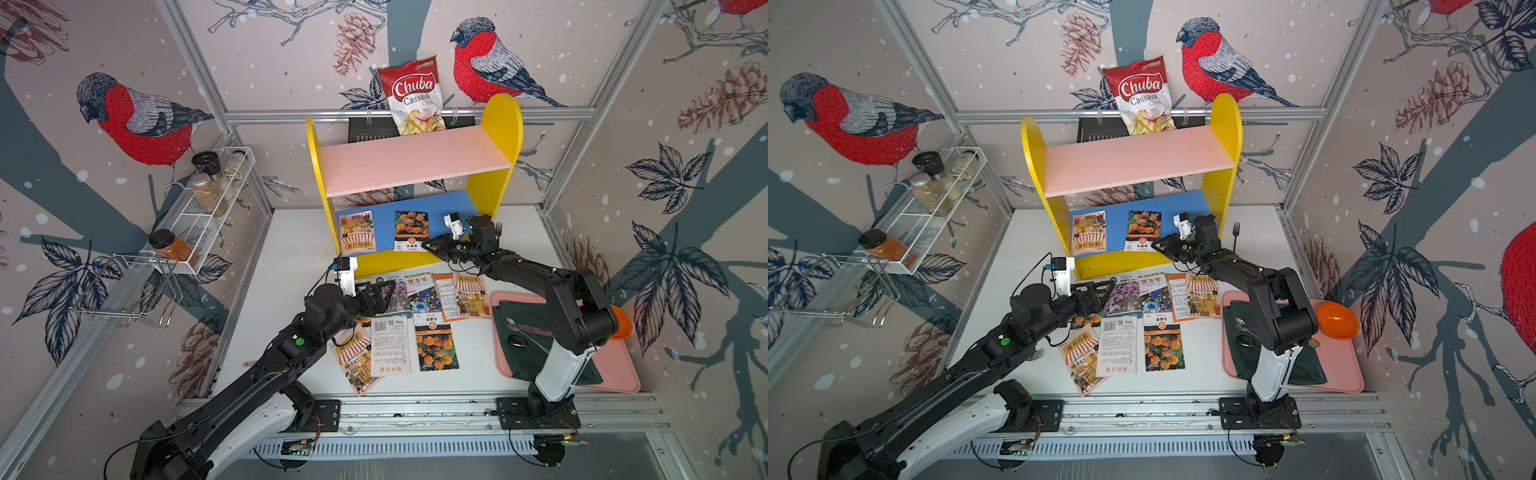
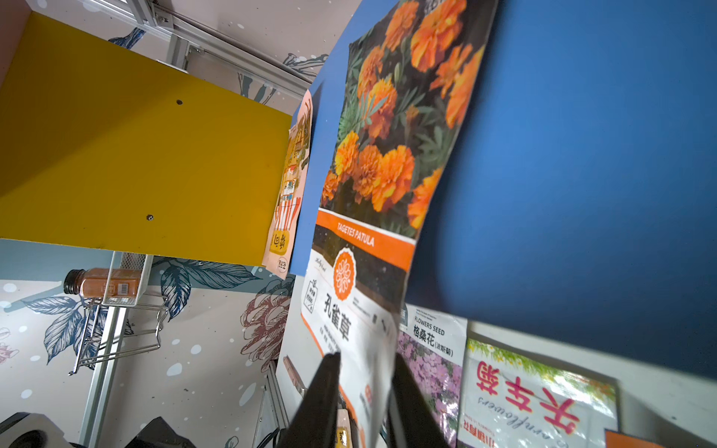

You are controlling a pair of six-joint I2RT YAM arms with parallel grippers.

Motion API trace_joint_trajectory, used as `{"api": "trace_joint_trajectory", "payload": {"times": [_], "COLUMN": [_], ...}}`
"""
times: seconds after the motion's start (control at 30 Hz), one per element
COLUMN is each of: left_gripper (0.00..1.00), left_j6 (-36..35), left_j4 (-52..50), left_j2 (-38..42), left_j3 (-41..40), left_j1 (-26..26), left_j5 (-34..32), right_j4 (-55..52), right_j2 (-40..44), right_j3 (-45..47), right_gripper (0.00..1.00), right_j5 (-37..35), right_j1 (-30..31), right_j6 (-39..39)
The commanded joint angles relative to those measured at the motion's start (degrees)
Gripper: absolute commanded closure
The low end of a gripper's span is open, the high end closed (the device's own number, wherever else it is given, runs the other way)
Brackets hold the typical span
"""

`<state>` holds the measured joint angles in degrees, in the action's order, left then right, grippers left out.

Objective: Take the seed bag off the shelf
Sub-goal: Pick up the seed packet from the shelf.

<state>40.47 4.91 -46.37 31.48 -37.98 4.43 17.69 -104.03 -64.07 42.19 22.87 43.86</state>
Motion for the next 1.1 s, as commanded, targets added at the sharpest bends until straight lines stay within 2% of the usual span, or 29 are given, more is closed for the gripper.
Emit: {"api": "trace_joint_trajectory", "payload": {"times": [0.0,0.2,0.43,0.83,1.07], "left_gripper": [0.03,0.03,0.03,0.02,0.08], "left_j6": [-0.4,-0.5,0.0,3.5,6.2], "left_j4": [0.6,0.6,1.0,10.1,16.1], "left_j2": [0.2,0.3,1.2,2.6,1.8], "left_j3": [0.0,-0.2,-0.5,-2.3,-4.2], "left_j1": [0.2,0.3,0.6,4.3,7.5], "left_j5": [-0.2,-0.1,0.4,12.1,18.4], "right_j4": [3.0,2.6,2.3,-1.3,-4.7], "right_j2": [-0.3,-0.4,2.6,15.7,24.2], "right_j3": [-0.7,-1.2,-0.2,6.5,10.8], "right_gripper": [0.84,1.0,1.0,1.0,1.0], "right_j5": [1.4,1.5,1.9,5.4,7.3], "right_j1": [-0.1,-0.2,-0.2,-0.5,2.7], "right_j6": [0.7,0.5,-0.5,-2.5,-4.3]}}
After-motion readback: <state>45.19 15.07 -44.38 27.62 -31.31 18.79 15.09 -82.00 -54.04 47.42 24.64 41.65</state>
